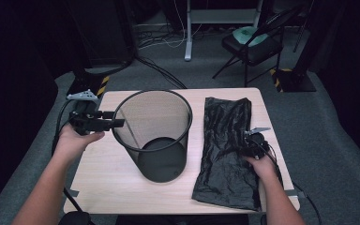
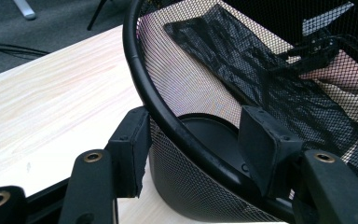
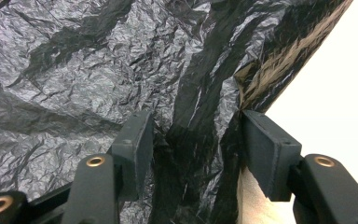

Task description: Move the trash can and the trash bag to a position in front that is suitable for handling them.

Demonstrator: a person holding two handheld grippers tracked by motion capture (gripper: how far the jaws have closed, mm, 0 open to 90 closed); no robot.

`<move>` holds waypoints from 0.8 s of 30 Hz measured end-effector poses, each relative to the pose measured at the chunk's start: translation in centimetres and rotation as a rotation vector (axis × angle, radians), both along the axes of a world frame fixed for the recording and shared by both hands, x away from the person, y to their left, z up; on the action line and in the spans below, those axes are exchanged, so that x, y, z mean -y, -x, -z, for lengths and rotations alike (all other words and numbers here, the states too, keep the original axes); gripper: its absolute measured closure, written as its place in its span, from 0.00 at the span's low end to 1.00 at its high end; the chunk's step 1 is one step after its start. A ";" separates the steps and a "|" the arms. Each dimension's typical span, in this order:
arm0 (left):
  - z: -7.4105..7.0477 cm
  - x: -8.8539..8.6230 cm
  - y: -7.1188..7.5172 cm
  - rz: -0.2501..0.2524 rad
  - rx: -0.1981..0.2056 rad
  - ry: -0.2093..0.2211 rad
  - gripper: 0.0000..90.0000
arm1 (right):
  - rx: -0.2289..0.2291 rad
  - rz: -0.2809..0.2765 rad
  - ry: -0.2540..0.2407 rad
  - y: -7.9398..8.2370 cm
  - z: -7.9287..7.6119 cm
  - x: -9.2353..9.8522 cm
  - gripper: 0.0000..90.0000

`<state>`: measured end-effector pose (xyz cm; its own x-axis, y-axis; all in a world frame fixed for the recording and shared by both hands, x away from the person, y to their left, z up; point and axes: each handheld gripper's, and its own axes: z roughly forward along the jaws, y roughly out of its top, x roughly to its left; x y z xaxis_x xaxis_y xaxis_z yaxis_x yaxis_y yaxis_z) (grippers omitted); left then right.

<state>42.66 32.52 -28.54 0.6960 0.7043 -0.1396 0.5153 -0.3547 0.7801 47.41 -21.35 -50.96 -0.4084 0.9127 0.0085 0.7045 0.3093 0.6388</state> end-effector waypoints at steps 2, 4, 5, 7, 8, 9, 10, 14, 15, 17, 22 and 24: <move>0.0 0.4 0.1 0.009 0.001 -0.001 0.49 | 0.000 0.000 0.000 0.0 0.0 0.0 0.48; 0.0 0.8 0.2 0.018 0.003 -0.005 0.49 | 0.000 0.001 0.001 0.0 0.0 0.0 0.48; 0.0 1.0 0.3 0.024 0.004 -0.006 0.49 | 0.000 0.001 0.000 0.0 0.0 0.0 0.48; 0.0 1.4 0.4 0.036 0.005 -0.004 0.49 | 0.000 0.002 -0.002 0.0 0.0 0.0 0.48; 0.0 1.7 0.5 0.045 0.006 -0.005 0.49 | 0.002 0.001 -0.001 0.0 0.0 0.0 0.48; 0.0 1.8 0.6 0.050 0.008 -0.007 0.49 | 0.002 0.001 -0.002 0.0 0.0 0.0 0.48; 0.0 2.0 0.6 0.054 0.008 -0.007 0.49 | 0.002 0.000 -0.002 0.0 0.0 0.0 0.48; 0.0 2.7 1.0 0.075 0.011 -0.010 0.48 | 0.000 0.002 -0.003 0.0 0.0 0.0 0.48; 0.0 2.9 1.1 0.082 0.011 -0.012 0.48 | 0.001 0.001 -0.003 0.0 0.0 0.0 0.48; 0.1 3.2 1.3 0.089 0.015 -0.014 0.48 | 0.001 0.001 -0.003 0.0 0.0 0.0 0.48; 0.1 4.0 1.7 0.109 0.022 -0.017 0.48 | 0.001 0.000 -0.003 0.0 0.0 0.0 0.48; 0.2 4.4 1.9 0.117 0.023 -0.016 0.48 | 0.001 0.001 -0.001 0.0 0.0 0.0 0.48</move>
<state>40.73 28.17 -28.72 0.7765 0.6201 -0.1122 0.4519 -0.4238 0.7850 47.41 -21.33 -50.96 -0.4077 0.9131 0.0092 0.7038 0.3078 0.6402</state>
